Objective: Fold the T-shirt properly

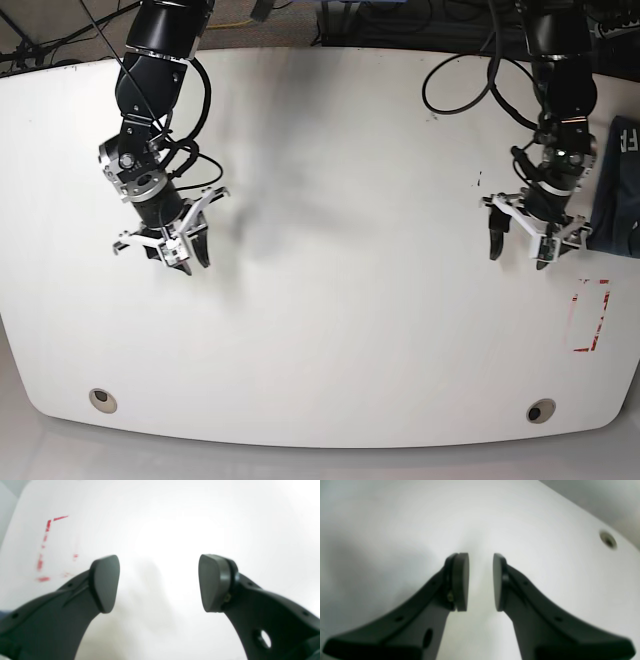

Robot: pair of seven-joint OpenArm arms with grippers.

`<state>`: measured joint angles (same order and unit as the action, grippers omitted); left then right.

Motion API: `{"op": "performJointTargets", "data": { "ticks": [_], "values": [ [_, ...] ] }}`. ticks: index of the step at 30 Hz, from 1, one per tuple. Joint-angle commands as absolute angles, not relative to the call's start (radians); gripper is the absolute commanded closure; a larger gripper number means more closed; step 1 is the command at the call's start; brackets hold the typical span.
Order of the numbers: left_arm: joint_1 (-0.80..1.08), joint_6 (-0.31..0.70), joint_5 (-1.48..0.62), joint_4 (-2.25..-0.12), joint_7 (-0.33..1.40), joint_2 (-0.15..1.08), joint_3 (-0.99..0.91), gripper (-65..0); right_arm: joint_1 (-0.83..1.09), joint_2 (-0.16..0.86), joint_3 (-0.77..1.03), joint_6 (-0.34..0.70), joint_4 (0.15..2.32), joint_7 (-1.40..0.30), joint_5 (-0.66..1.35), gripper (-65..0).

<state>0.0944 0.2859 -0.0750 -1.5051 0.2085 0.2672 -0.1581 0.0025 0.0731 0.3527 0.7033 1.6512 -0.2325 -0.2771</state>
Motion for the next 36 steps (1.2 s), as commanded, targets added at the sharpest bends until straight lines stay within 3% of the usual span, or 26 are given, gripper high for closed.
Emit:
{"op": "performJointTargets", "data": {
  "ticks": [1, 5, 12, 23, 36],
  "values": [
    [0.124, 0.232, -0.059, -1.523, 0.085, 0.255, -0.090, -45.8, -0.002, 0.077, 0.383, 0.698, 1.616, -0.127, -0.269, -15.4],
    [0.214, 0.147, -0.039, -1.531, -0.044, 0.222, -0.025, -45.8, 0.067, 0.088, 0.395, 0.642, 1.552, -0.019, -0.260, -15.2],
    [0.424, 0.139, -0.039, -1.649, -0.122, 0.185, -0.018, -45.8, 0.289, 0.101, 0.395, 0.512, 1.563, 0.137, -0.185, -15.2],
    [0.806, 0.137, -0.044, -1.865, -0.124, 0.153, -0.019, -45.8, 0.645, 0.108, 0.429, 0.506, 1.725, 0.142, 0.068, -15.2],
    [1.170, 0.137, -0.045, -1.890, -0.125, 0.136, -0.019, -45.7, 1.044, 0.136, 0.443, 0.515, 1.755, 0.145, 0.239, -15.2]
  ]
}}
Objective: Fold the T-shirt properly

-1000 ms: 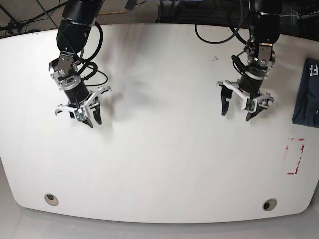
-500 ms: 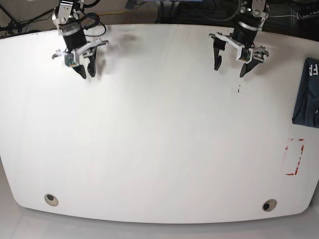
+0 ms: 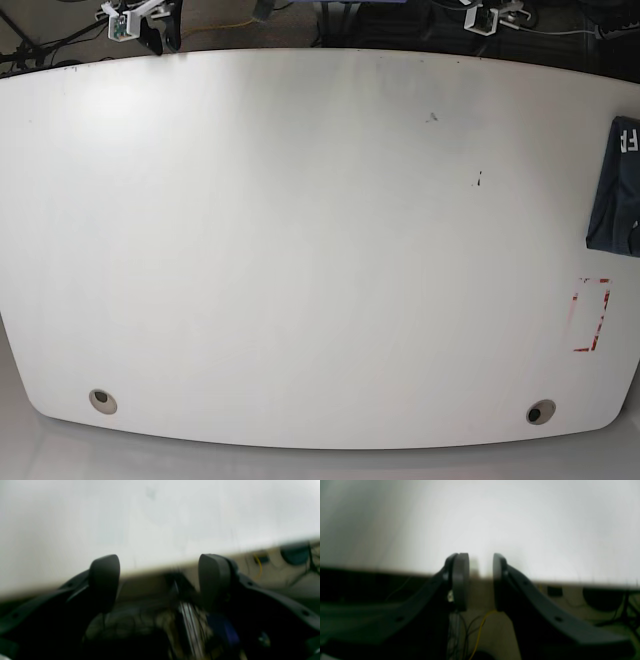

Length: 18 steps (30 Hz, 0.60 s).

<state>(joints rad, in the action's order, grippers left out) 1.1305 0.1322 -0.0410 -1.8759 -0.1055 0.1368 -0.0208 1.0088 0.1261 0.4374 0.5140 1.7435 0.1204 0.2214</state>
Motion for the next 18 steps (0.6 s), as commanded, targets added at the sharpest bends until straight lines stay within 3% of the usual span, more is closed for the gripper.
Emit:
{"op": "performJointTargets", "data": {
  "ticks": [1, 9, 18],
  "values": [
    [1.188, 0.137, -0.045, -1.886, -0.125, 0.136, -0.019, -45.7, 1.066, 0.133, 0.441, 0.515, 1.755, 0.145, 0.240, -15.2],
    [1.165, 0.137, -0.044, -1.649, -0.124, 0.136, -0.015, -45.7, 1.115, 0.153, 0.329, 0.515, 1.566, 0.143, 0.237, -15.2],
    [0.811, 0.137, -0.044, -1.121, -0.124, 0.130, 0.013, -45.7, 0.829, 0.177, 0.174, 0.506, 1.081, 0.145, 0.236, -15.2]
  ]
}}
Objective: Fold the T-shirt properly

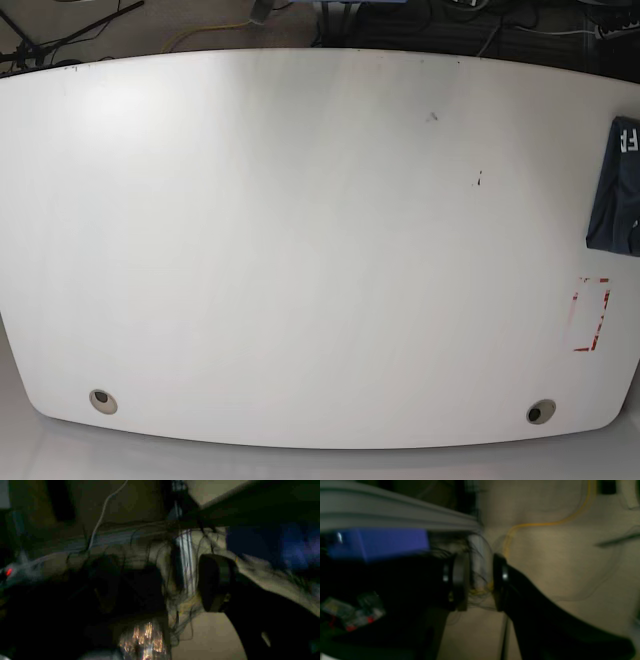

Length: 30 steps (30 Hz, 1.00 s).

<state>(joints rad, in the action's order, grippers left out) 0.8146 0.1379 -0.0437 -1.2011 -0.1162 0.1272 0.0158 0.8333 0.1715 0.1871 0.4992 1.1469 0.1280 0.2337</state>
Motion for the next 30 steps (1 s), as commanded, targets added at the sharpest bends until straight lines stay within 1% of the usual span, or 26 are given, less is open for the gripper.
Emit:
{"op": "performJointTargets", "data": {
  "ticks": [1, 4, 6, 9, 12, 14, 19, 24, 30],
  "values": [
    [0.760, 0.137, -0.041, -1.046, -0.124, 0.122, 0.013, -45.7, 0.786, 0.177, 0.157, 0.504, 1.017, 0.145, 0.228, -15.2],
    [0.648, 0.137, -0.042, -0.860, -0.124, 0.119, 0.013, -45.7, 0.682, 0.173, 0.145, 0.504, 0.875, 0.147, 0.186, -15.2],
    [0.587, 0.137, -0.041, -0.763, -0.124, 0.113, 0.013, -45.7, 0.638, 0.170, 0.145, 0.504, 0.811, 0.154, 0.165, -15.2],
    [0.455, 0.137, -0.044, -0.558, -0.124, 0.113, 0.013, -45.7, 0.533, 0.151, 0.148, 0.503, 0.704, 0.168, 0.130, -15.2],
    [0.369, 0.137, -0.044, -0.430, -0.124, 0.102, 0.013, -45.7, 0.450, 0.148, 0.148, 0.499, 0.611, 0.168, 0.111, -15.2],
    [0.312, 0.137, -0.044, -0.367, -0.124, 0.094, 0.010, -45.7, 0.394, 0.150, 0.148, 0.473, 0.542, 0.168, 0.104, -15.2],
    [0.231, 0.137, -0.044, -0.283, -0.122, 0.094, 0.008, -46.3, 0.295, 0.176, 0.145, 0.426, 0.440, 0.170, 0.104, -15.4],
    [0.154, 0.137, -0.045, -0.216, -0.122, 0.094, 0.007, -46.4, 0.239, 0.177, 0.145, 0.426, 0.384, 0.170, 0.104, -15.7],
    [0.102, 0.137, -0.045, -0.179, -0.122, 0.094, 0.007, -46.5, 0.226, 0.177, 0.143, 0.426, 0.367, 0.170, 0.102, -15.9]
  ]
}}
